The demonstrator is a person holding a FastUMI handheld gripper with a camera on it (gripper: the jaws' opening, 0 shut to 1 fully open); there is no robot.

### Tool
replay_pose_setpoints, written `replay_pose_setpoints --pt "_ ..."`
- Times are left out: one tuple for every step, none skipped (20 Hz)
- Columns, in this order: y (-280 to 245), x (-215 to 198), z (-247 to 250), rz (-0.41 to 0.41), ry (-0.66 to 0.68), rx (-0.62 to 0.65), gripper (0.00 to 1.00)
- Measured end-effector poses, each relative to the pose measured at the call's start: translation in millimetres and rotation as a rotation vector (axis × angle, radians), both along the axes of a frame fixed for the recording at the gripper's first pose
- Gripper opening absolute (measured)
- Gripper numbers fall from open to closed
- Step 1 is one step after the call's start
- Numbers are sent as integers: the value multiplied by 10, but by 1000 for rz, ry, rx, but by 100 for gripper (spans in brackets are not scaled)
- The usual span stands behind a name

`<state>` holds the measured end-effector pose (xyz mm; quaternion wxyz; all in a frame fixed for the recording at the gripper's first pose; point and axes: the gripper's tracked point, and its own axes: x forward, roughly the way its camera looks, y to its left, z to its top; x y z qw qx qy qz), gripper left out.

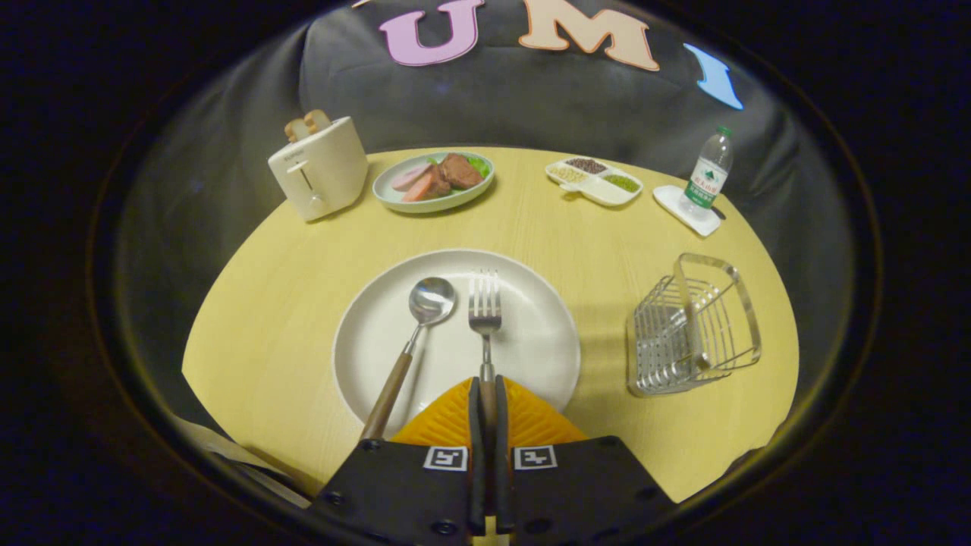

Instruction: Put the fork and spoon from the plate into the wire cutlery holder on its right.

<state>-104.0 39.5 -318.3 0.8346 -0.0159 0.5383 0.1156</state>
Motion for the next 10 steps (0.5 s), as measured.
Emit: replay_pose_setpoints --pt "-19 21 54 -4 -5 0 8" --pt "-54 55 117 -11 -7 2 8" --pt "-103 84 180 -25 -9 3 8" --pt "-179 118 237 -40 -5 2 8" --pt "-263 142 288 -57 -6 -3 8" --pt "-369 179 345 -75 -10 -10 8" --pt "-459 205 389 -91 -9 -15 8" --pt "-564 240 440 -108 -14 -23 8" --pt "-676 272 478 -123 -22 -34 8" --pt "-790 297 520 -135 -25 -45 8"
